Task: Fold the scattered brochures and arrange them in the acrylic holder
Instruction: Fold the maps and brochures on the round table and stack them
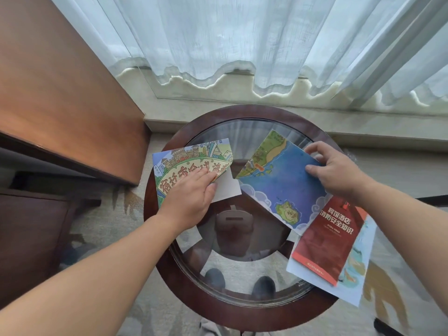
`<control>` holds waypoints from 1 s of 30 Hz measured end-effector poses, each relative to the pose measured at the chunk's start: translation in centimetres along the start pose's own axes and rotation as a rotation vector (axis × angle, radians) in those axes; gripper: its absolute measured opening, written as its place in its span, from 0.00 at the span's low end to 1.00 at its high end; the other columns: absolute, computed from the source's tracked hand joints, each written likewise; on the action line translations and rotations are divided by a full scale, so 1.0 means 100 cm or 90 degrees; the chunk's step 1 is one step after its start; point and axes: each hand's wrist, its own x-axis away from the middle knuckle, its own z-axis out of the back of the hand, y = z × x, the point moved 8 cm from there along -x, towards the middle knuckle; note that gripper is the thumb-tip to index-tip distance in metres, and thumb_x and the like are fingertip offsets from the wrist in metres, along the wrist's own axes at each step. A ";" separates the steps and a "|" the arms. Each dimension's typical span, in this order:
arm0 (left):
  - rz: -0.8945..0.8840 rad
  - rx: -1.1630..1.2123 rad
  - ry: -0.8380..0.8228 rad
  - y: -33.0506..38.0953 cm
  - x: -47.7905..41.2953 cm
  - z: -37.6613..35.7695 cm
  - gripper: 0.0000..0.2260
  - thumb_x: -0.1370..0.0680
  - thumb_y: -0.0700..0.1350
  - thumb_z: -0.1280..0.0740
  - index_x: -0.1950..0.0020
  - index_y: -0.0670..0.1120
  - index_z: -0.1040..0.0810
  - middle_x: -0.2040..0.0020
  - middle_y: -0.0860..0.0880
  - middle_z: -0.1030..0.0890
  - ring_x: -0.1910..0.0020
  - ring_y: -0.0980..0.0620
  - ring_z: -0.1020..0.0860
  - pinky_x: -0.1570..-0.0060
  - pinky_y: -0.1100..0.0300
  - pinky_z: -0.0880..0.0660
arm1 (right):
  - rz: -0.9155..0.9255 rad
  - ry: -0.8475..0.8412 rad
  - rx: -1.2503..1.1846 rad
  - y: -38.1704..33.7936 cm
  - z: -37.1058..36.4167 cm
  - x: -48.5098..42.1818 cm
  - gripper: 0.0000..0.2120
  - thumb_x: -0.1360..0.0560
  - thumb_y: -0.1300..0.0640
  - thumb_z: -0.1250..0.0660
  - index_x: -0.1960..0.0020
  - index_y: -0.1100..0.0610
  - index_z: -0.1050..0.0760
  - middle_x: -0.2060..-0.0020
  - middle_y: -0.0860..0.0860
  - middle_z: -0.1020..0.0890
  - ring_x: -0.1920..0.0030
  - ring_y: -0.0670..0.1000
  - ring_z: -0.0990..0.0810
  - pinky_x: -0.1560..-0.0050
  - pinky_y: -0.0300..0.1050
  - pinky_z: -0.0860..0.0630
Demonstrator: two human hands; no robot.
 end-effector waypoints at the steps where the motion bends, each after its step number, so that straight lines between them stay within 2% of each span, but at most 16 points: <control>1: 0.003 0.004 -0.003 0.000 0.000 0.000 0.20 0.16 0.50 0.46 0.24 0.48 0.34 0.23 0.48 0.35 0.23 0.51 0.41 0.26 0.59 0.49 | -0.003 -0.012 -0.017 -0.002 0.002 0.001 0.14 0.21 0.67 0.37 0.53 0.47 0.28 0.55 0.60 0.20 0.65 0.57 0.22 0.73 0.41 0.25; 4: 0.011 0.021 -0.006 -0.002 0.000 0.000 0.20 0.16 0.49 0.46 0.24 0.48 0.34 0.23 0.48 0.35 0.23 0.52 0.41 0.26 0.59 0.48 | -0.001 -0.018 -0.093 -0.011 0.008 0.000 0.15 0.21 0.69 0.38 0.53 0.48 0.27 0.55 0.60 0.22 0.66 0.56 0.23 0.76 0.38 0.29; 7: 0.020 0.044 -0.002 -0.005 0.000 0.003 0.20 0.16 0.49 0.45 0.25 0.47 0.33 0.25 0.48 0.33 0.24 0.51 0.38 0.27 0.59 0.45 | -0.007 -0.026 -0.131 -0.015 0.011 -0.001 0.13 0.21 0.69 0.38 0.51 0.51 0.27 0.52 0.62 0.23 0.59 0.58 0.23 0.64 0.47 0.24; 9: 0.026 0.050 -0.004 -0.006 0.000 0.004 0.19 0.16 0.49 0.46 0.25 0.48 0.32 0.25 0.48 0.31 0.25 0.51 0.37 0.27 0.57 0.42 | -0.016 -0.013 -0.134 -0.015 0.014 -0.001 0.13 0.22 0.69 0.38 0.51 0.51 0.26 0.51 0.61 0.22 0.57 0.58 0.23 0.57 0.52 0.24; 12: 0.027 0.053 -0.008 -0.006 -0.001 0.004 0.19 0.16 0.50 0.46 0.26 0.48 0.31 0.27 0.49 0.30 0.26 0.50 0.35 0.28 0.53 0.39 | -0.028 -0.015 -0.135 -0.017 0.011 -0.001 0.14 0.22 0.68 0.37 0.53 0.49 0.26 0.51 0.60 0.23 0.56 0.58 0.23 0.56 0.51 0.25; 16: 0.018 0.052 0.002 -0.005 0.000 0.007 0.18 0.16 0.49 0.46 0.28 0.48 0.30 0.30 0.49 0.26 0.30 0.49 0.32 0.32 0.53 0.35 | 0.002 -0.101 0.093 -0.028 -0.024 -0.002 0.13 0.24 0.66 0.35 0.51 0.48 0.27 0.56 0.55 0.21 0.60 0.54 0.23 0.59 0.47 0.25; 19: 0.016 0.061 0.009 -0.006 0.000 0.008 0.18 0.16 0.49 0.46 0.29 0.47 0.29 0.32 0.48 0.25 0.32 0.48 0.30 0.35 0.54 0.34 | 0.029 -0.141 0.226 -0.042 -0.061 -0.007 0.13 0.25 0.64 0.38 0.46 0.48 0.27 0.51 0.52 0.20 0.56 0.54 0.22 0.60 0.43 0.26; 21: 0.016 0.072 0.021 -0.005 0.000 0.010 0.17 0.16 0.49 0.46 0.30 0.48 0.28 0.33 0.48 0.23 0.34 0.48 0.28 0.38 0.55 0.33 | 0.049 -0.158 0.309 -0.049 -0.084 -0.010 0.15 0.25 0.62 0.39 0.41 0.49 0.28 0.44 0.52 0.21 0.50 0.55 0.23 0.54 0.44 0.26; 23: 0.013 0.093 0.039 -0.004 -0.001 0.012 0.17 0.16 0.49 0.45 0.30 0.49 0.27 0.35 0.50 0.22 0.36 0.49 0.27 0.40 0.55 0.31 | 0.058 -0.167 0.393 -0.053 -0.101 -0.014 0.17 0.24 0.61 0.41 0.38 0.48 0.30 0.40 0.52 0.22 0.44 0.57 0.24 0.42 0.51 0.29; 26: 0.003 0.090 0.046 -0.003 -0.001 0.010 0.16 0.17 0.48 0.44 0.31 0.49 0.26 0.36 0.49 0.22 0.37 0.48 0.26 0.41 0.56 0.32 | 0.078 -0.135 0.465 -0.060 -0.114 -0.019 0.17 0.24 0.60 0.43 0.38 0.47 0.31 0.40 0.51 0.21 0.41 0.58 0.24 0.43 0.54 0.37; 28: -0.003 0.073 0.040 -0.003 -0.001 0.008 0.18 0.17 0.48 0.44 0.28 0.49 0.28 0.33 0.48 0.24 0.33 0.48 0.28 0.36 0.55 0.32 | 0.115 -0.071 0.493 -0.068 -0.114 -0.022 0.15 0.22 0.57 0.42 0.36 0.47 0.32 0.39 0.52 0.22 0.39 0.58 0.25 0.42 0.54 0.37; 30: -0.009 0.066 0.033 -0.002 -0.002 0.005 0.19 0.17 0.49 0.45 0.27 0.50 0.30 0.30 0.48 0.26 0.31 0.48 0.30 0.33 0.52 0.33 | 0.134 0.020 0.488 -0.073 -0.104 -0.024 0.19 0.23 0.50 0.38 0.32 0.47 0.33 0.37 0.54 0.25 0.36 0.59 0.29 0.39 0.55 0.37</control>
